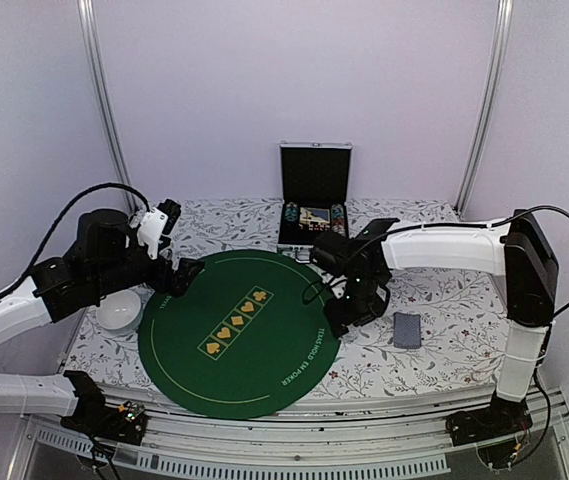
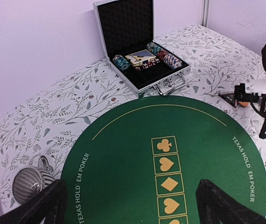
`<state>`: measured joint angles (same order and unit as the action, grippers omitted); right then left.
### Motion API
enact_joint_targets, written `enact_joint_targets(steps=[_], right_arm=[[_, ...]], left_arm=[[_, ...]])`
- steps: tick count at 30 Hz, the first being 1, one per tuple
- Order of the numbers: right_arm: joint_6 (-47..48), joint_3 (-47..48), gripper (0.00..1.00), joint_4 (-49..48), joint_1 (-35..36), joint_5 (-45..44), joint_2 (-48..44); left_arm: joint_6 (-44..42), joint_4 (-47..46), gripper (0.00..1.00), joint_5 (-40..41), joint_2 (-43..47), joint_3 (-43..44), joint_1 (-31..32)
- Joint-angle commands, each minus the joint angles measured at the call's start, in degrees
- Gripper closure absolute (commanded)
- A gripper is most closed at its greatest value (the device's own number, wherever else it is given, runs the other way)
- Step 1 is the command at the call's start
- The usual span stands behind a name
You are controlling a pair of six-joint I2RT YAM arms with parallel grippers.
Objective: Distribute texas hold em gaming equipment
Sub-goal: Pick up the dealer button from the center of the board, then place the dealer button on the poker table mat.
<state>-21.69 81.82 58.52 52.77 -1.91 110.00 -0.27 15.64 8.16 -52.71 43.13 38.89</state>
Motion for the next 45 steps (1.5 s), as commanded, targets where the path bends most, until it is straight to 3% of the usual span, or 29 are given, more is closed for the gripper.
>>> enact_joint_targets(steps=[1,14,39,45], right_arm=[[2.22,8.17,0.62,0.36,0.53,-1.64,-1.71],[11.47,28.99,0.66,-4.27,0.44,-2.30,11.61],[9.51,26.28,0.70,5.74,7.88,2.23,21.33],[9.12,27.64,0.63,6.40,9.28,3.46,23.90]], left_arm=[[-0.87,-1.61,0.02,0.86,1.02,-0.77,0.48],[-1.22,-2.75,0.02,4.20,1.91,-1.63,-0.30],[-0.70,-3.58,0.02,3.92,1.39,-2.05,-4.06],[-0.44,-3.36,0.02,2.92,1.70,-1.96,-4.25]])
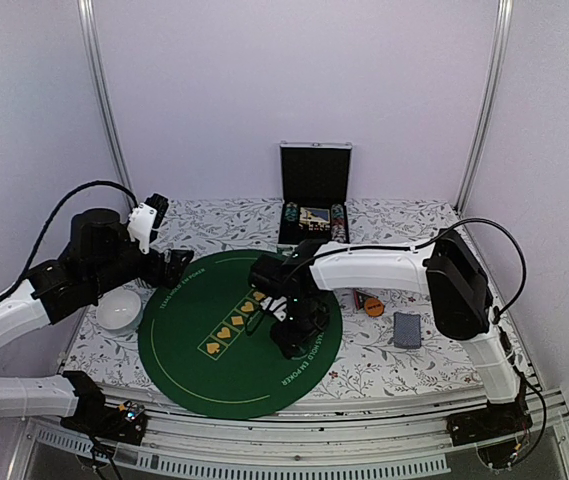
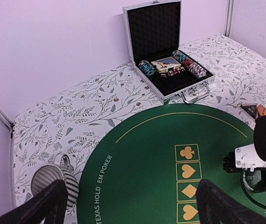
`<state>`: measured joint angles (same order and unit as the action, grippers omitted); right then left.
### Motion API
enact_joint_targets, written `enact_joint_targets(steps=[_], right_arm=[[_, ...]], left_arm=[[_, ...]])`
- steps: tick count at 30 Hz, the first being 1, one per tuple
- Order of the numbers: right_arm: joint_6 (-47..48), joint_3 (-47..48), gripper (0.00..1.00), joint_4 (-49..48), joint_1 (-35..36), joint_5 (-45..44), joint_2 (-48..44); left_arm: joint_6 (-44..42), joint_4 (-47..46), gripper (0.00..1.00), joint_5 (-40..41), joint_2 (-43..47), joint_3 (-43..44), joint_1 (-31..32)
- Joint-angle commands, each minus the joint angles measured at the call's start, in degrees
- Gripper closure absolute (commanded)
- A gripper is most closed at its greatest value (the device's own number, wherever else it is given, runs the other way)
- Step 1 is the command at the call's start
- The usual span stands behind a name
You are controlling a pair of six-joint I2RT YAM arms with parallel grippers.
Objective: Distribute texas hold em gaming equipment
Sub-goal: Place the dealer button on the poker table mat.
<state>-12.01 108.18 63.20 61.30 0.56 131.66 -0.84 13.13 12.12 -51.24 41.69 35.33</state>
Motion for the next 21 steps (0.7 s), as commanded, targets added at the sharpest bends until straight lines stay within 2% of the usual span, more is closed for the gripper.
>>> enact_joint_targets(steps=[1,6,8,9,15,21], right_arm=[[-0.56,1.77,0.59,2.17,0.89,0.95,2.36],[-0.69,3.33,0.25,3.06,1.10,0.13,4.18],[-0.43,4.44,0.06,3.14,1.04,0.14,3.57],[0.02,5.16,0.00,3.09,1.10,0.18,3.53],[3.47,5.60,0.01,0.41,-1.05,-3.40,-5.65],[4.16,-6.66,0.01,-6.87,-13.01,-4.78,-17.08]], left_arm=[[0.13,-0.84,0.02,-1.02,0.38,-0.55,-0.70],[0.05,-0.90,0.02,-1.16,0.94,-0.65,-0.70],[0.05,-0.96,0.02,-1.21,0.97,-0.73,-0.70],[-0.02,-1.07,0.02,-1.21,0.99,-0.73,-0.78],[-0.04,-1.34,0.02,-1.12,0.72,-0.82,-1.49],[-0.21,-1.48,0.02,-0.94,0.65,-0.98,-2.23]])
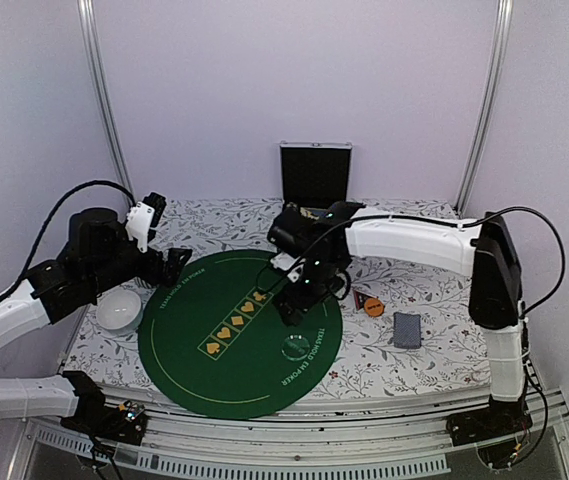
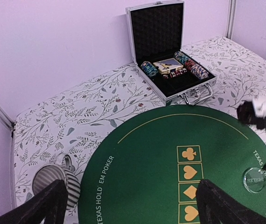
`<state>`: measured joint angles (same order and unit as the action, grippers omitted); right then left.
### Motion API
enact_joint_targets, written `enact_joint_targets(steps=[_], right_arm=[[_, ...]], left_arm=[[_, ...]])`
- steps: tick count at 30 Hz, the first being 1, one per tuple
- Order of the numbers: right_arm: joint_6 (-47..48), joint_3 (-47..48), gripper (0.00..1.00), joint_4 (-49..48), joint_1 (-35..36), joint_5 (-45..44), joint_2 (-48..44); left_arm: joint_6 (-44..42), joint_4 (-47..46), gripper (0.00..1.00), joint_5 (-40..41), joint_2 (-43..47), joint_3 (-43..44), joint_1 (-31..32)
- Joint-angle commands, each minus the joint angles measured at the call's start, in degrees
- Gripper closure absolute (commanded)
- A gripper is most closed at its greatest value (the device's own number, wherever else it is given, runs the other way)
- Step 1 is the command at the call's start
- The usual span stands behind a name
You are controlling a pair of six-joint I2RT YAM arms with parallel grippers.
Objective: Distribute texas hold em gaming equipment
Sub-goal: Place the dealer button on the poker table mat, then pick up the big blind button from the center of the board.
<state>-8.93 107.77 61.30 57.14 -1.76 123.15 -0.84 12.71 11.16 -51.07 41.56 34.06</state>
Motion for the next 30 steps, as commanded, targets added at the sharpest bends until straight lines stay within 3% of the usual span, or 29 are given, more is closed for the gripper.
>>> enact_joint_targets(steps=[1,7,16,26,30], right_arm=[[1.10,-8.38,0.01,-5.80,-12.12,-2.13,-9.69],[2.03,-18.29,0.01,-9.40,-20.18,-2.65,-12.16],[2.32,-24.99,0.02,-12.99,-23.10,-0.52,-8.55],[1.28,-25.01,0.23,-11.54,-23.39,0.51,-5.77],[0.59,-25.85,0.26,-10.39,-23.24,0.52,-5.97]], left_arm=[[-0.21,-1.06,0.02,0.09,0.45,-0.91,-1.05],[-0.17,-1.07,0.02,-0.78,0.44,-1.03,-1.19],[-0.04,-1.01,0.02,-2.00,0.09,-1.18,-1.20],[-0.12,-1.07,0.02,-1.86,-0.16,-1.32,-1.20],[-0.13,-1.03,0.02,-2.21,-0.26,-1.31,-1.20]])
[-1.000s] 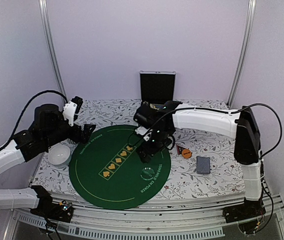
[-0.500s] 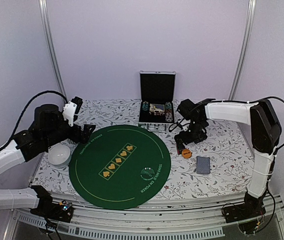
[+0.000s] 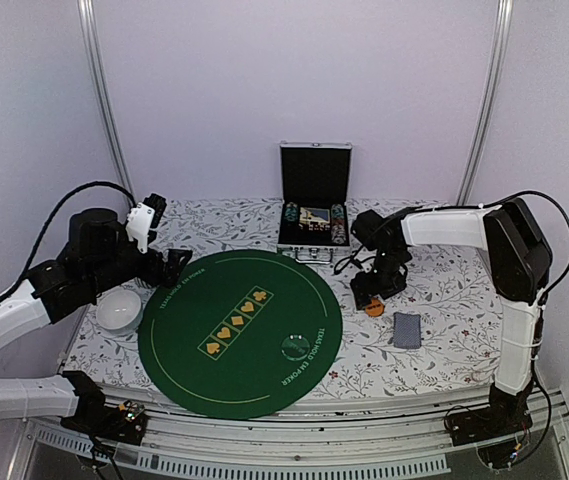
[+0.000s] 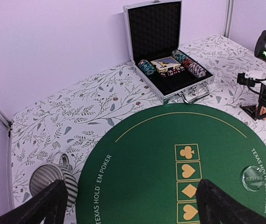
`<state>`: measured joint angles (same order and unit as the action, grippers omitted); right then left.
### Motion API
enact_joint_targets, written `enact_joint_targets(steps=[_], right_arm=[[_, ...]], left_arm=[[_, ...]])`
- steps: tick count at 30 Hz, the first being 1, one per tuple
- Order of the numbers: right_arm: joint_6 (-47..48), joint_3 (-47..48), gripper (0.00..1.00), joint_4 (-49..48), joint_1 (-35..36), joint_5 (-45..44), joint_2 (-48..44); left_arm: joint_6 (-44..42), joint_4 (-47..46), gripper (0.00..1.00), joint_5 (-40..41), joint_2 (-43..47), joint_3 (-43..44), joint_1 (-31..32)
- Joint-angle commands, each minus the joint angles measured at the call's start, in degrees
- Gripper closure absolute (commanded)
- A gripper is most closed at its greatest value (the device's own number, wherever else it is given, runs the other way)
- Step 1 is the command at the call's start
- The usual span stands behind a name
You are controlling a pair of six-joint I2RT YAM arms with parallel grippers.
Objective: Distribute texas hold em gaming equipment
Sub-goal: Pick up the big blind button from the center of the board.
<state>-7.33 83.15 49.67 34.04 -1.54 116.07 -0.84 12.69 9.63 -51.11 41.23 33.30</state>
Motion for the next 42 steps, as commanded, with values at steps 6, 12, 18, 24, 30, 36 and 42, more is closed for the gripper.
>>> enact_joint_targets(steps=[6,12,18,24,30,36,42], right_arm=[[-1.67,-2.70,0.26,1.93,0.63,-0.09,0.69],[-1.85,-2.87,0.27,2.68,1.24,-0.04,1.06],[-1.03,-3.43,0.27,2.28,1.47,2.51,-1.58],[-0.01,-2.74,0.27,1.86,1.38,1.62,-0.98],[1.02,-1.59,0.27,1.85,0.63,-0.48,1.88],[1.91,-0.66,0.38,1.35,-0.03,-0.74,2.92],[2.08,-0.34,0.56,1.76,-0.07,0.69,2.50]], left_arm=[[-0.10,-1.03,0.02,-0.67,0.00,-0.98,-0.47],[-0.12,-1.08,0.02,-0.71,-0.04,-1.05,-0.43],[-0.12,-1.05,0.02,-0.75,0.05,-0.99,-0.50],[-0.12,-1.01,0.02,-0.77,0.22,-1.00,-0.43],[-0.12,-1.08,0.02,-0.89,0.23,-1.02,-0.43],[-0.12,-1.03,0.02,-0.84,0.31,-1.07,-0.43],[-0.08,-1.03,0.02,-0.94,0.22,-1.07,-0.43]])
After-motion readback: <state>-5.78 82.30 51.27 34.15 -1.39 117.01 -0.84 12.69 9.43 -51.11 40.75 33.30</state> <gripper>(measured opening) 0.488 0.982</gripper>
